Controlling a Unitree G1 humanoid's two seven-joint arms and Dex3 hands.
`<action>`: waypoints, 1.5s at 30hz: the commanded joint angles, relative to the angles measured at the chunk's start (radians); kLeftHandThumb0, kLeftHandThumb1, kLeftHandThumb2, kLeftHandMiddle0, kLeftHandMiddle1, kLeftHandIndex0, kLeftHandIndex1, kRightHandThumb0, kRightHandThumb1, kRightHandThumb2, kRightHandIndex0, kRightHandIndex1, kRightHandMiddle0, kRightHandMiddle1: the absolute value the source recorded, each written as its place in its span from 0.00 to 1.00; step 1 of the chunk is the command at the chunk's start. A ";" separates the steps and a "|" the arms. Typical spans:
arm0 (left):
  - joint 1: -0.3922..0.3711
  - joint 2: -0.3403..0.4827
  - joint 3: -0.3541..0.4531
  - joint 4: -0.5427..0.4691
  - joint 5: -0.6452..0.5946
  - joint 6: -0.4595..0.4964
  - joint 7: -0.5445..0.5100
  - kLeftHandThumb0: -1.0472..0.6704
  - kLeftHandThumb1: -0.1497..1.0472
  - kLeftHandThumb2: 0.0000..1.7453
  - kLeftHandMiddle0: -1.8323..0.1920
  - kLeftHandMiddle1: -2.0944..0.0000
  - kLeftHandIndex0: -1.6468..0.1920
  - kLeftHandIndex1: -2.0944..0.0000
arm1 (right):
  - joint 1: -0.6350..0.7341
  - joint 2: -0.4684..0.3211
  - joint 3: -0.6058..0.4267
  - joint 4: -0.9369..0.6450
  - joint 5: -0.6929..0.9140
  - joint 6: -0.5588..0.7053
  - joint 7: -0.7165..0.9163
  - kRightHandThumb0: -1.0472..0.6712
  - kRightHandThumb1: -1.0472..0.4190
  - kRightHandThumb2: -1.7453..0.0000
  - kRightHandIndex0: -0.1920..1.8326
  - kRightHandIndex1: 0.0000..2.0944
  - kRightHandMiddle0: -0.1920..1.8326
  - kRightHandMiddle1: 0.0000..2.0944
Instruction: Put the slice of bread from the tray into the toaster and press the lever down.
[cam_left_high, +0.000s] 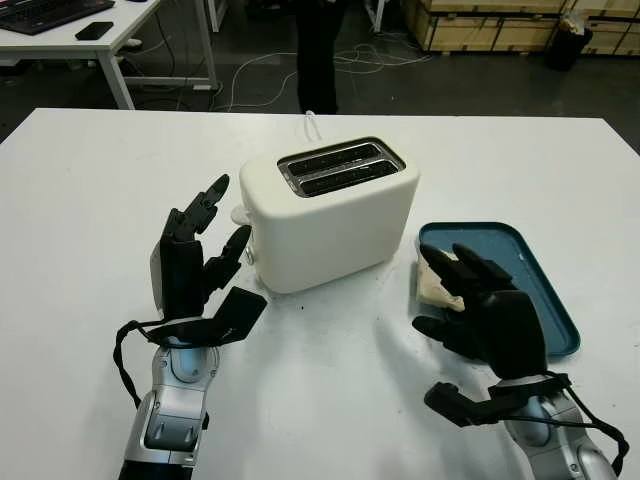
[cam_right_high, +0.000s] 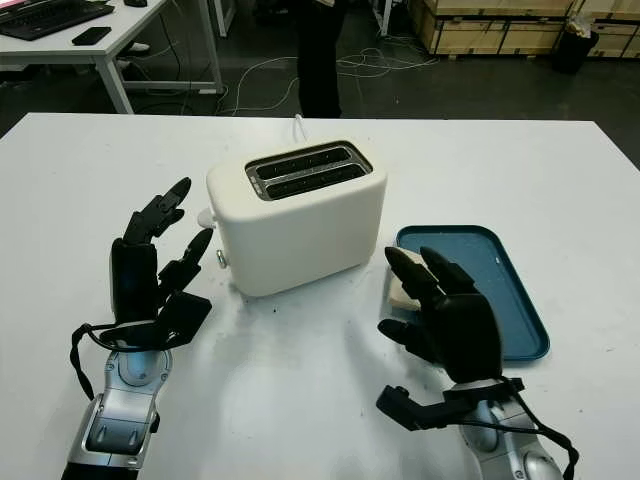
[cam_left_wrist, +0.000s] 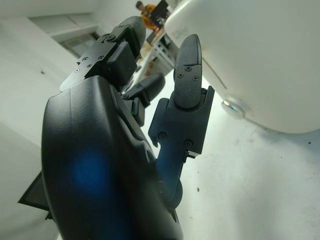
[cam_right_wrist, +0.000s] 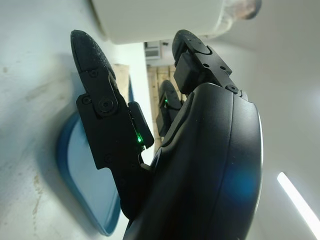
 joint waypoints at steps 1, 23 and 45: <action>-0.016 -0.001 0.000 -0.010 -0.003 -0.001 -0.002 0.35 0.89 0.16 0.78 0.52 0.58 0.98 | -0.005 -0.013 0.016 -0.014 -0.030 0.044 0.011 0.22 0.16 0.99 0.23 0.00 0.27 0.00; -0.021 0.004 -0.006 -0.008 -0.006 -0.010 -0.011 0.36 0.89 0.16 0.78 0.51 0.58 0.97 | -0.147 -0.101 0.204 0.270 -0.223 0.177 -0.356 0.31 0.14 1.00 0.27 0.01 0.30 0.01; -0.013 -0.006 -0.003 -0.032 0.004 0.004 -0.008 0.35 0.89 0.15 0.78 0.51 0.58 0.97 | -0.093 -0.079 0.257 0.038 -0.358 0.529 -0.036 0.26 0.13 1.00 0.23 0.01 0.27 0.00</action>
